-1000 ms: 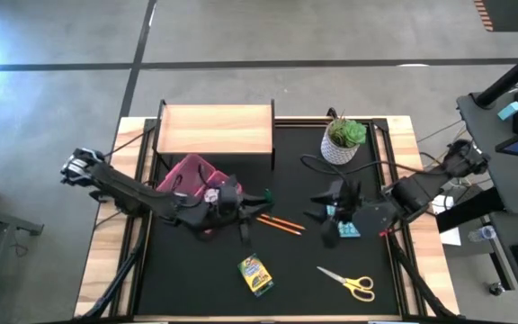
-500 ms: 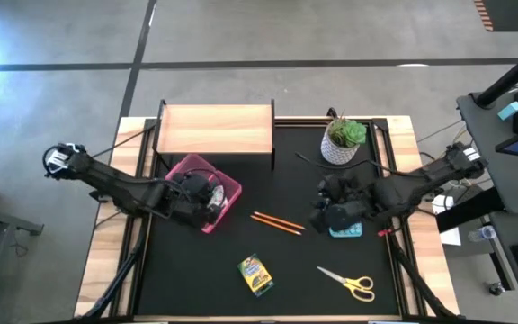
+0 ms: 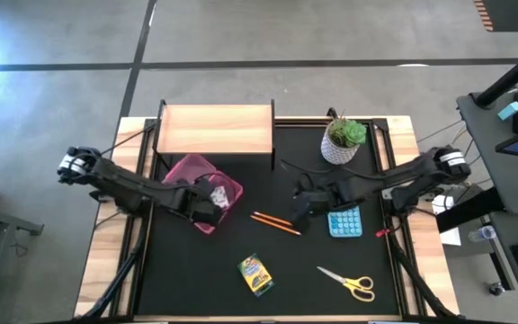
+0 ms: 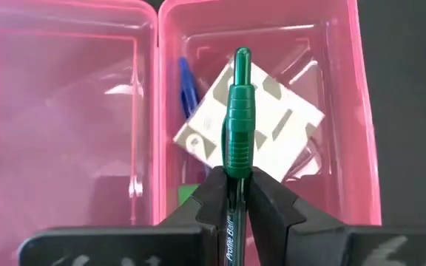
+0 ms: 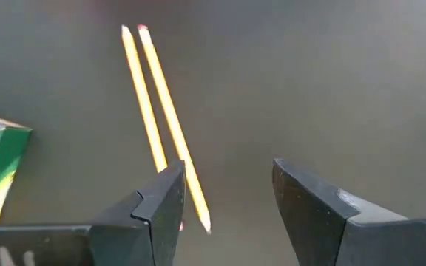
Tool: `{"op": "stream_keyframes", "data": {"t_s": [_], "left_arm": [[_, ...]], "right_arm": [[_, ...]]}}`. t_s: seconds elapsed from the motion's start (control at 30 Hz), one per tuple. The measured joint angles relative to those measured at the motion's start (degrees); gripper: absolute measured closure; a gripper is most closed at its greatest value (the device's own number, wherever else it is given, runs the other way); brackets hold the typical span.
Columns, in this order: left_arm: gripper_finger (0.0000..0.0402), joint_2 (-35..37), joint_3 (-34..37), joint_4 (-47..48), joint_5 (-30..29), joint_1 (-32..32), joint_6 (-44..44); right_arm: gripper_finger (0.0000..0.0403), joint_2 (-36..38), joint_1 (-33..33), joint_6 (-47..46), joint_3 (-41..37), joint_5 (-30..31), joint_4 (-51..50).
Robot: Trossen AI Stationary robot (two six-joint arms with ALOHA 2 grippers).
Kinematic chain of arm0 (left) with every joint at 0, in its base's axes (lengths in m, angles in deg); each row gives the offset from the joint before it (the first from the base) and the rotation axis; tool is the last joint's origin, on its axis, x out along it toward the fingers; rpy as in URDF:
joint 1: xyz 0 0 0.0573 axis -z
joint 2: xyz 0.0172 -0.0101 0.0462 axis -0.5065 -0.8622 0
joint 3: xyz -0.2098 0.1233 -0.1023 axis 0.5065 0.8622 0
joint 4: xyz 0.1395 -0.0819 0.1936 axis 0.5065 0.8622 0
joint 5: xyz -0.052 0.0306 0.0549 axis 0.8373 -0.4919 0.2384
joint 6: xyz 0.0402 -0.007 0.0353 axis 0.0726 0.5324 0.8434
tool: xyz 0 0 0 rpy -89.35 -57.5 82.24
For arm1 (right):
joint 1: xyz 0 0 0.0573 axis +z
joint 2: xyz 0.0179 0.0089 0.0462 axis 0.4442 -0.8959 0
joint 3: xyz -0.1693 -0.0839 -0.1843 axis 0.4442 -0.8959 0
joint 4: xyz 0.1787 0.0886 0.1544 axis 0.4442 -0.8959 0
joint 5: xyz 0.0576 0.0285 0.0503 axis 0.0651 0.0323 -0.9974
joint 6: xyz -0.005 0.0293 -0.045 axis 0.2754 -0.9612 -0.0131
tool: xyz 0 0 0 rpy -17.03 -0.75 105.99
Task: Pack school essentials
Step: Put the green pen into the pencil box
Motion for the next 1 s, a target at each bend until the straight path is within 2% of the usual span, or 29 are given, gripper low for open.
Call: {"op": "stream_keyframes", "data": {"t_s": [0.3, 0.53, 0.7, 0.87, 1.0], "left_arm": [[0.0379, -3.5, -0.2, -6.5, 0.7, -2.7, 7.7], [0.0369, -7.1, -0.5, -6.6, 0.5, -3.4, 7.8], [0.0310, -8.1, -1.1, -6.5, 1.1, -3.6, 7.8], [0.0237, -6.6, -2.0, -6.0, 6.3, -3.6, 7.9], [0.0204, -4.5, -3.4, -5.9, 8.0, -3.6, 9.7]], "right_arm": [[0.0212, -6.3, -0.3, 2.9, 0.9, -1.4, 1.2], [0.0211, -10.5, -0.3, 3.8, 2.9, -1.4, 1.0], [0.0211, -11.7, -0.3, 3.9, 4.1, -1.6, 1.0], [0.0211, -12.1, -0.3, 3.0, 4.0, -5.5, 1.0], [0.0211, -12.1, -0.3, 2.8, 3.7, -6.1, 1.0]]}}
